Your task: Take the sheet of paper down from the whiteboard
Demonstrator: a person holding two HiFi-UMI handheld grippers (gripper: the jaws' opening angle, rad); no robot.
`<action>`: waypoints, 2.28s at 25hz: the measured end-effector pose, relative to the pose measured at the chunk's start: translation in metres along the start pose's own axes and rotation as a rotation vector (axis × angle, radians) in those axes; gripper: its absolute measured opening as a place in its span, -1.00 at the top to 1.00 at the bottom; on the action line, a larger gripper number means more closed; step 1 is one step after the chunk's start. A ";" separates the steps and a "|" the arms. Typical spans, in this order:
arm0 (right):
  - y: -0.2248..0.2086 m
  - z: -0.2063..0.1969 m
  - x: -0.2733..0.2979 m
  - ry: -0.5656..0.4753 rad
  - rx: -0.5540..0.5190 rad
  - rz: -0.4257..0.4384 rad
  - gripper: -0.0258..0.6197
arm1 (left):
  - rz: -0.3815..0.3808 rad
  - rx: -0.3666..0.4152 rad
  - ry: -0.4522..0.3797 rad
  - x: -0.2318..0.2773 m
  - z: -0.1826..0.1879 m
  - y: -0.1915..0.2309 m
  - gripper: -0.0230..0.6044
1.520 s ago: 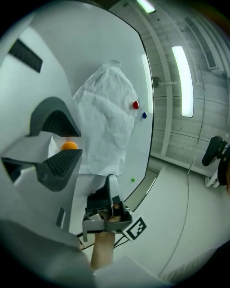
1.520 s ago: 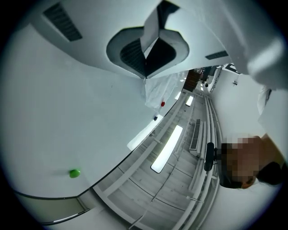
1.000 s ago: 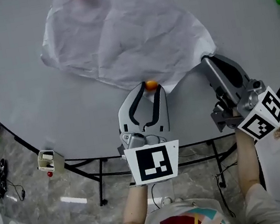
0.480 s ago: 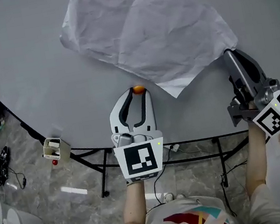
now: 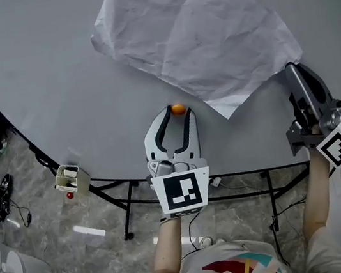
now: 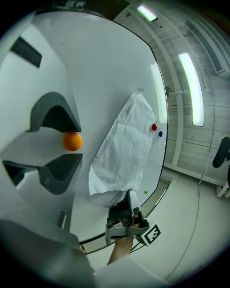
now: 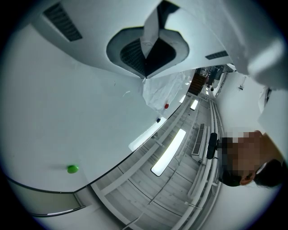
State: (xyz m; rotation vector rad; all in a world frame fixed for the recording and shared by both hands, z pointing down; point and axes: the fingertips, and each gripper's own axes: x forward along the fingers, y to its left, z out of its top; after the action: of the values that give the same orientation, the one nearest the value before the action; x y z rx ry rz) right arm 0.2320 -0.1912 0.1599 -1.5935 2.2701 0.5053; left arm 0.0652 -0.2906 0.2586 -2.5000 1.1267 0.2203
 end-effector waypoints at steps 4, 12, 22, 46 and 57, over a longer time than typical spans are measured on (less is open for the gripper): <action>0.000 0.000 0.000 -0.003 0.002 -0.002 0.88 | -0.003 -0.057 -0.065 -0.004 0.014 0.005 0.18; -0.001 0.001 -0.002 0.001 0.019 0.002 0.88 | 0.008 0.050 -0.159 0.000 0.149 0.047 0.16; 0.002 0.001 -0.002 0.005 0.066 0.030 0.88 | 0.028 0.350 -0.157 0.073 0.253 0.048 0.24; -0.001 -0.001 0.001 0.036 0.042 0.004 0.88 | 0.208 0.258 -0.166 0.053 0.245 0.156 0.40; 0.000 -0.002 0.000 0.024 0.065 0.007 0.88 | 0.232 0.204 -0.230 0.043 0.242 0.158 0.32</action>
State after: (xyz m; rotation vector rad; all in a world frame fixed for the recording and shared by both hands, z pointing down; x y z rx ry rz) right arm 0.2322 -0.1920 0.1623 -1.5691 2.2867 0.4122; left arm -0.0204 -0.3161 -0.0200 -2.1048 1.2710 0.4226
